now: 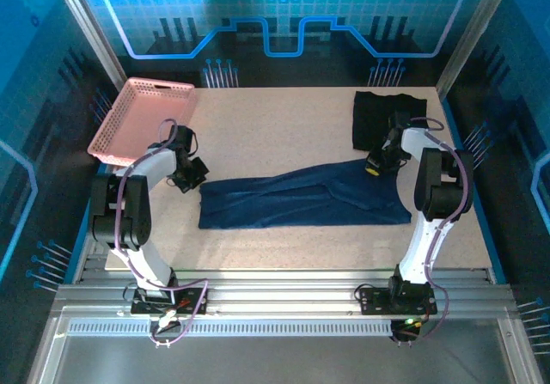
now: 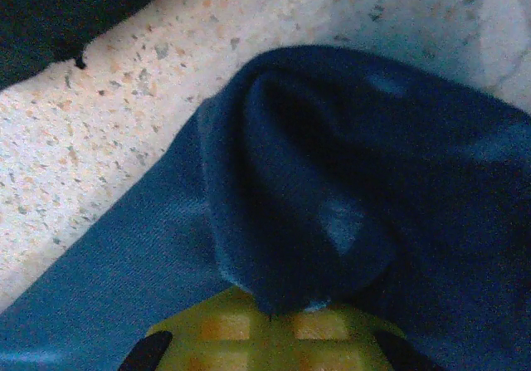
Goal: Fold and stack the t-shirts
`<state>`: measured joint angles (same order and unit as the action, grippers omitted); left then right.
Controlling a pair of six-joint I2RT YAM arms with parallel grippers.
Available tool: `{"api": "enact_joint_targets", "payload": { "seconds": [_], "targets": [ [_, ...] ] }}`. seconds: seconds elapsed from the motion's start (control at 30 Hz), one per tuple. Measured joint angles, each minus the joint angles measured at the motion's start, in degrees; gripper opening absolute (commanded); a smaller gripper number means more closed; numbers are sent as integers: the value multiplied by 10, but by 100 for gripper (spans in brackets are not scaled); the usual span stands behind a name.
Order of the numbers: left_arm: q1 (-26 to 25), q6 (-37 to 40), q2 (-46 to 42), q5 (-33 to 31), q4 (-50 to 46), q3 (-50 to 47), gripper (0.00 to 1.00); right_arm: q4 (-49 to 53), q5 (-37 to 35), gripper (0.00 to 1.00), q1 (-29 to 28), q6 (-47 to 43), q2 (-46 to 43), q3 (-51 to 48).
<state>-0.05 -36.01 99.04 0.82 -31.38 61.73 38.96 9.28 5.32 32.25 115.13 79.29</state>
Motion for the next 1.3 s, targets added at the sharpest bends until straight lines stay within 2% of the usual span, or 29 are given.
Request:
{"api": "enact_joint_targets", "payload": {
  "seconds": [0.07, 0.13, 0.37, 0.53, 0.7, 1.1, 1.3],
  "targets": [
    [0, -2, -1, 0, 0, 0, 50, -3, 7, 30, 0, 7, 0, 1],
    [1, -11, -12, 1, -1, 0, 60, -9, 20, 47, 0, 8, 0, 2],
    [-7, -16, -128, 8, -34, 0, 63, -4, 64, 72, 0, -4, -42, 2],
    [-22, -12, -199, 30, -52, -35, 59, 9, 85, 80, 0, -30, -160, -42],
    [-36, 16, -189, 47, -77, -75, 53, 26, 104, 85, 0, -58, -240, -112],
    [-56, 66, -70, 21, -95, -69, 46, 54, 118, 85, 0, -94, -257, -172],
    [-58, 77, -59, -5, -99, -65, 44, 56, 118, 84, 11, -95, -271, -185]
  ]
}}
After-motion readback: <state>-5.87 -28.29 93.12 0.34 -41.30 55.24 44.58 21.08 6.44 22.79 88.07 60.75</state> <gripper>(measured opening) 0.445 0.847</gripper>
